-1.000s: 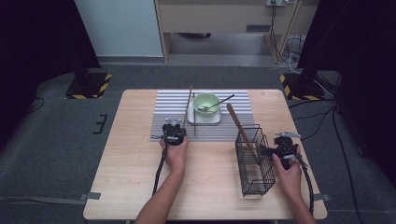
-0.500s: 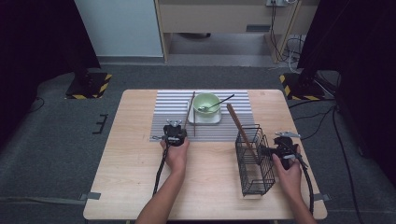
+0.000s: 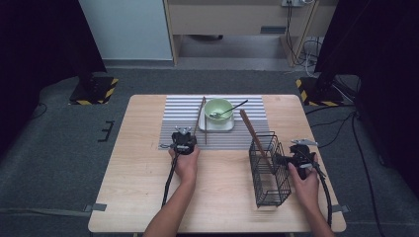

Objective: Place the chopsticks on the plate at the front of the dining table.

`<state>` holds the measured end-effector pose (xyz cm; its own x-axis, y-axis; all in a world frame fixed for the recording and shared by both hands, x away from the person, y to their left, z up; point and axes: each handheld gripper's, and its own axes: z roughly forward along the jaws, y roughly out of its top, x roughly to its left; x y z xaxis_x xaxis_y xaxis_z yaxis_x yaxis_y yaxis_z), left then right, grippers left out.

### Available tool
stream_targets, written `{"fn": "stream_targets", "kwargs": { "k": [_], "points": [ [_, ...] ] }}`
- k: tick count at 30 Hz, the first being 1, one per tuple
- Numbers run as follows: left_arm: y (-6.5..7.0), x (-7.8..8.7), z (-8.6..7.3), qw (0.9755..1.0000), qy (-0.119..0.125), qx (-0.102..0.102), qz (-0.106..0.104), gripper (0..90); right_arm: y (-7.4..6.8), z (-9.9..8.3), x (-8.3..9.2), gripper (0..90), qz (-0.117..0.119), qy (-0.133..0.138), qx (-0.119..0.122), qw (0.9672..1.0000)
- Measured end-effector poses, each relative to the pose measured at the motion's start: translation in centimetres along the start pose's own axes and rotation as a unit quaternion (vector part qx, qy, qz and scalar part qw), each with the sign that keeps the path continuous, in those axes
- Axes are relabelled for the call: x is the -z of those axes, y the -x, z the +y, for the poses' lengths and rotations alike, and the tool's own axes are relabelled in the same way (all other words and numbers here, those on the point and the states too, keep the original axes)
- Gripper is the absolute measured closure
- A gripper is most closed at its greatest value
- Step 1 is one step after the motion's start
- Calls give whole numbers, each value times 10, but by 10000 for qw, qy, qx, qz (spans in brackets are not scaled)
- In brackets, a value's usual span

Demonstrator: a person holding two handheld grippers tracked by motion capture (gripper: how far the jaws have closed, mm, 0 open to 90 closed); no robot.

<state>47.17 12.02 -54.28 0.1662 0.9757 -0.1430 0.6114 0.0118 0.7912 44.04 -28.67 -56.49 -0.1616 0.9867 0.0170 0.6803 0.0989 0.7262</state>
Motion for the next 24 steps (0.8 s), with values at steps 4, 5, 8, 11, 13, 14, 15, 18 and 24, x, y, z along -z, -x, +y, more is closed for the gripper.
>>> {"fn": "stream_targets", "kwargs": {
  "k": [4,5,8,11,13,14,15,18,24],
  "points": [
    [-1,-1,0,10000,-29,12,15,857,0,0,0,18,3,-1,-1,10000],
    [-2,-1,0,10000,-35,23,16,857,0,0,0,18,1,-2,-1,10000],
    [-2,-1,0,10000,-37,11,33,857,0,0,0,18,1,-1,0,10000],
    [-2,-1,-1,10000,-52,1,33,857,0,0,0,18,0,-1,1,10000],
    [0,-2,-2,10000,-62,-26,17,856,0,0,0,18,0,-1,0,10000],
    [0,-2,-2,10000,-62,-26,17,854,0,0,0,18,0,-1,0,10000],
    [2,-3,-3,10000,-62,-22,1,852,0,0,0,18,1,-1,0,10000],
    [5,-4,-5,10000,-78,-24,-43,844,0,0,0,18,1,-1,1,10000],
    [10,-5,-7,9999,-78,-11,-125,825,0,0,0,14,6,-6,-1,10000]
  ]
}}
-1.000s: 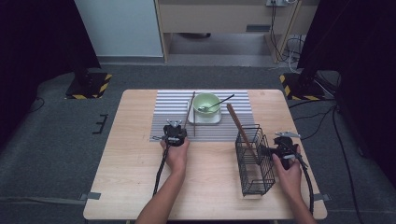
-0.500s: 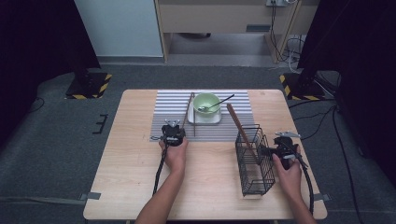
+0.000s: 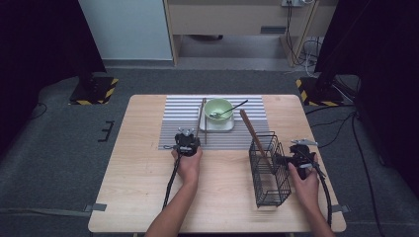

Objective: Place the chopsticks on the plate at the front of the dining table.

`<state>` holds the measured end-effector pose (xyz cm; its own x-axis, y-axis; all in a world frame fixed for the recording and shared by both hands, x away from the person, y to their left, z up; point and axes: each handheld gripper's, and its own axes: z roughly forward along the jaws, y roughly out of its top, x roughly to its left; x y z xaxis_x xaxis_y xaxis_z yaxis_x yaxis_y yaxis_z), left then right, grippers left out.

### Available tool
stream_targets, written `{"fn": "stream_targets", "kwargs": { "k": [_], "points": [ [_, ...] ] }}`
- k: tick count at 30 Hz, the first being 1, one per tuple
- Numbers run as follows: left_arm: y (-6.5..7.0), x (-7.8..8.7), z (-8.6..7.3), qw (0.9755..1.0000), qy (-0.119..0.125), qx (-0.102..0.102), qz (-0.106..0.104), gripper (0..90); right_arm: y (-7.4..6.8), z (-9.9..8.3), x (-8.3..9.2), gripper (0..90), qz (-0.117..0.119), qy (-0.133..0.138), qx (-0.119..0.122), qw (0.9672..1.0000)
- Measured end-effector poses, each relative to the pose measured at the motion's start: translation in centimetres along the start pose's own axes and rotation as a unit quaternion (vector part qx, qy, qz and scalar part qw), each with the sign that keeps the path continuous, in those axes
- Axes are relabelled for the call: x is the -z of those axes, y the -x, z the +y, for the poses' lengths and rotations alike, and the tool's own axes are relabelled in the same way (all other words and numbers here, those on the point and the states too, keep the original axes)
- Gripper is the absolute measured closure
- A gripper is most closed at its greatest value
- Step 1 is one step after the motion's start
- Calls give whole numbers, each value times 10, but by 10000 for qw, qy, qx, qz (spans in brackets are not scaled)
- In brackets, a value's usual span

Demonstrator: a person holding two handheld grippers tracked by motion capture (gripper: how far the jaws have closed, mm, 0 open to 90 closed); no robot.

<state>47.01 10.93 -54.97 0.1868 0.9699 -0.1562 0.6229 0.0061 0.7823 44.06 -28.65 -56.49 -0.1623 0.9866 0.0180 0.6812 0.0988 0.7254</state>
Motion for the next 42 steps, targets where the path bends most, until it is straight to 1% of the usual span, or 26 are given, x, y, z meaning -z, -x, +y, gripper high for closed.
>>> {"fn": "stream_targets", "kwargs": {
  "k": [6,30,38,42],
  "points": [
    [4,-1,0,10000,18,4,-55,806,0,0,0,14,0,1,2,10000],
    [20,-1,-1,9996,94,-31,-277,789,0,0,0,14,1,2,1,10000],
    [18,-3,0,9996,100,-47,-266,791,0,0,0,14,0,1,-1,10000],
    [17,-4,1,9995,99,3,-304,791,0,0,0,14,1,0,-2,10000]
  ]
}}
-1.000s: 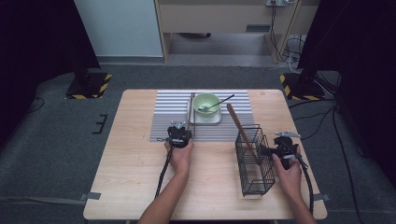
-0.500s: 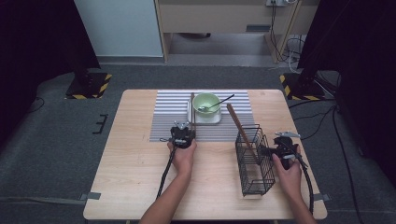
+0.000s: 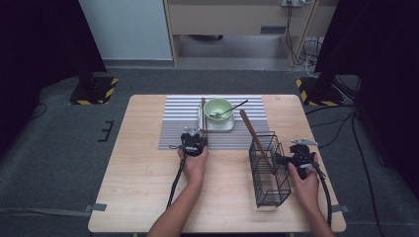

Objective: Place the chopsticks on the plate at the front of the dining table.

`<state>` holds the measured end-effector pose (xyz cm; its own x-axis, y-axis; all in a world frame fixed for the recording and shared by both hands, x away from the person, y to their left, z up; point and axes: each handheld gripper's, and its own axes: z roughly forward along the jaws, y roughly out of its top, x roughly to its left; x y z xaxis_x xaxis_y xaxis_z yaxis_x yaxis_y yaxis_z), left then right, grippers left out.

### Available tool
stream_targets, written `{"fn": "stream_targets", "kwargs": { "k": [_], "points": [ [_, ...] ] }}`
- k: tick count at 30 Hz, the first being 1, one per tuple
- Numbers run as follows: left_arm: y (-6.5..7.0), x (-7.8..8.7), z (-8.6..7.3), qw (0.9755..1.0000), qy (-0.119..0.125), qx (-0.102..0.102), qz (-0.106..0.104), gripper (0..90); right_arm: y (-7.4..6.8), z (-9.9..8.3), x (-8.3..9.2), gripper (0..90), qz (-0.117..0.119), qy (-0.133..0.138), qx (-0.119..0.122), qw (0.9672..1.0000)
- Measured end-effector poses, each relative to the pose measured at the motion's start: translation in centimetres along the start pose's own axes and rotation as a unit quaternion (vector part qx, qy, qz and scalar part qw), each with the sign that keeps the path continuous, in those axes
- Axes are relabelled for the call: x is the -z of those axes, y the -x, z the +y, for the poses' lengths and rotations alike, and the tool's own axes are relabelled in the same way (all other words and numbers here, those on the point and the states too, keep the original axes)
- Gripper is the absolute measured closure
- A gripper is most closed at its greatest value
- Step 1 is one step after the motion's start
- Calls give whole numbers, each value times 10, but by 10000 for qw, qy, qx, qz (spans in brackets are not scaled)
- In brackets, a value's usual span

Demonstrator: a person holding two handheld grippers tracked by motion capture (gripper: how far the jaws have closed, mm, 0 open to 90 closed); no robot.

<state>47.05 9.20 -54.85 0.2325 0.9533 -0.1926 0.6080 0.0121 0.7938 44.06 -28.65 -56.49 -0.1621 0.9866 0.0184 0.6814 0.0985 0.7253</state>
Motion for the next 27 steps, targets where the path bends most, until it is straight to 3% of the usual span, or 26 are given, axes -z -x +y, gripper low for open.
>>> {"fn": "stream_targets", "kwargs": {
  "k": [27],
  "points": [
    [-7,1,-2,9999,13,-121,61,746,0,0,0,14,0,1,1,10000]
  ]
}}
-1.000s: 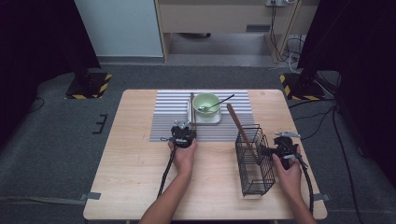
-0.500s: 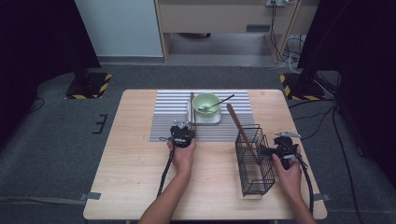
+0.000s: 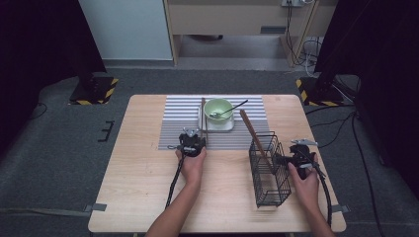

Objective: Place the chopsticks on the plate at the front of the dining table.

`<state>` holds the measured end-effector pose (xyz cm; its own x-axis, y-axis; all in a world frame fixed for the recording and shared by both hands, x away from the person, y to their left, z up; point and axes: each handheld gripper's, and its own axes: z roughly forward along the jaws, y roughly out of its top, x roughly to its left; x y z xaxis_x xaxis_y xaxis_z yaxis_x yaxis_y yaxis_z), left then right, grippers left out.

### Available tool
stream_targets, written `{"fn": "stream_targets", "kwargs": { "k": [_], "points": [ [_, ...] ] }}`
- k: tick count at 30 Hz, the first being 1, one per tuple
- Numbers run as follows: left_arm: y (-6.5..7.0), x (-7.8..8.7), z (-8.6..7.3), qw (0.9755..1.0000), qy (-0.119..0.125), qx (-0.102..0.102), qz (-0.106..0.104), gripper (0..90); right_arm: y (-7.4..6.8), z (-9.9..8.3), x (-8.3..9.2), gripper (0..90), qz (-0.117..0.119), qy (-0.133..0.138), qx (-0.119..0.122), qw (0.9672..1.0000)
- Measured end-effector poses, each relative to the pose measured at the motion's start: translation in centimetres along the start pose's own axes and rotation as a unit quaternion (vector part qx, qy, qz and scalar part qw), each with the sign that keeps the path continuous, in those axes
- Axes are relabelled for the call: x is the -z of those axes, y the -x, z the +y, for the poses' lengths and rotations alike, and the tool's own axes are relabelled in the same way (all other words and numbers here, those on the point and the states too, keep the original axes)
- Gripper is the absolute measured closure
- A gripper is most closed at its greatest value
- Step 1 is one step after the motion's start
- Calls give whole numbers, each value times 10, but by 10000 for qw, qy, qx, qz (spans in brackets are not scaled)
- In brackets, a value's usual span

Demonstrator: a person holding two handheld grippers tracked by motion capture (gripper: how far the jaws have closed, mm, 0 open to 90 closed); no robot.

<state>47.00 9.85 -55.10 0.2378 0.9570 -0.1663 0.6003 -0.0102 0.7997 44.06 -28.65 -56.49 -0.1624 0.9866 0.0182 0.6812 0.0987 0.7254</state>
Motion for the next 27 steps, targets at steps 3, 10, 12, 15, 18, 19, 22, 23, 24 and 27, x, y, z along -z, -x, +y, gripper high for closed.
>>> {"fn": "stream_targets", "kwargs": {
  "k": [3,10,12,15,18,19,22,23,24,27],
  "points": [
    [-1,0,0,10000,11,2,-4,735,0,0,0,14,1,-3,7,10000],
    [-3,3,1,9999,75,74,-56,721,0,0,0,14,-1,0,-2,10000],
    [-3,4,2,9999,77,82,-71,716,0,0,0,14,0,0,3,10000],
    [-2,5,2,9999,94,75,-88,703,0,0,0,14,-1,-3,7,10000],
    [-2,7,3,9999,114,62,-100,685,0,0,0,14,-1,-1,-2,10000],
    [-2,8,3,9999,122,54,-103,685,0,0,0,14,0,0,0,10000],
    [-2,9,4,9998,147,39,-106,677,0,0,0,14,0,0,1,10000],
    [-2,10,4,9998,155,43,-102,675,0,0,0,14,-1,-3,6,10000],
    [-1,10,5,9998,175,31,-106,672,0,0,0,14,-1,-1,-2,10000],
    [-1,11,5,9998,187,10,-102,663,0,0,0,14,0,-3,7,10000]
  ]
}}
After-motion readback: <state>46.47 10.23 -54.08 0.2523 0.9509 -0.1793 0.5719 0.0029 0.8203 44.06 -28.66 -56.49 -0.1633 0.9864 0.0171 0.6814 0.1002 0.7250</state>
